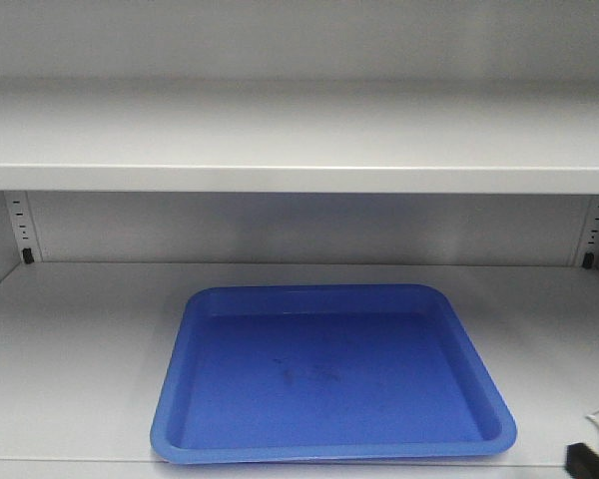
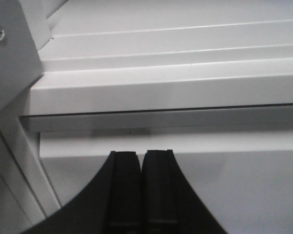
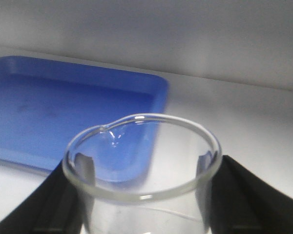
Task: Pick beaker and place in left cabinet
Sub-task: 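Extend the right gripper and lower the beaker onto the blue tray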
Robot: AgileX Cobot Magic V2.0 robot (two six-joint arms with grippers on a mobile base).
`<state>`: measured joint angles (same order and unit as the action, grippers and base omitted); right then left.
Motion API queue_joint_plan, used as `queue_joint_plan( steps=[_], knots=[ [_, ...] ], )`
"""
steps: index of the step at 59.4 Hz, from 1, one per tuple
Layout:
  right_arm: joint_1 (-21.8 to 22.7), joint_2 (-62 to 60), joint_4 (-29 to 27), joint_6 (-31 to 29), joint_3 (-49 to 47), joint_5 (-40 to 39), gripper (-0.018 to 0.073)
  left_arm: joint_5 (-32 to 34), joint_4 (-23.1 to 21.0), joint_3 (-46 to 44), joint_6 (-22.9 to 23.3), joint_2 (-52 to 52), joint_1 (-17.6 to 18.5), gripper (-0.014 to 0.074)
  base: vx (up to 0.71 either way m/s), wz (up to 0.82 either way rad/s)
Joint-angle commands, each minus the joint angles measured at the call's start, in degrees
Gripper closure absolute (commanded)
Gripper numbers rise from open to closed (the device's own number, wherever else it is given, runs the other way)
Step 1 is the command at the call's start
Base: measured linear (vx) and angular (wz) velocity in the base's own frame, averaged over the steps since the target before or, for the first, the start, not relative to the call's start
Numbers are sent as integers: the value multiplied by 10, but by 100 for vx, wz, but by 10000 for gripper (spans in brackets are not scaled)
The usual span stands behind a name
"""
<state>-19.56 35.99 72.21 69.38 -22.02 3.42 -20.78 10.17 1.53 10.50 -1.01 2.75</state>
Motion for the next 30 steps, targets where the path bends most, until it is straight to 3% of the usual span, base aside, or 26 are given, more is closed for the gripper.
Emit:
queue_joint_plan(
  steps=[1,15,30],
  knots=[
    [2,44,23,-2,-30,-85,563,43,2,-9,2,-6,3,593,0,0],
    [2,220,23,-7,-149,-131,563,43,2,-9,2,-6,3,593,0,0],
    [2,413,21,-29,-315,-235,563,43,2,-9,2,-6,3,593,0,0]
  ],
)
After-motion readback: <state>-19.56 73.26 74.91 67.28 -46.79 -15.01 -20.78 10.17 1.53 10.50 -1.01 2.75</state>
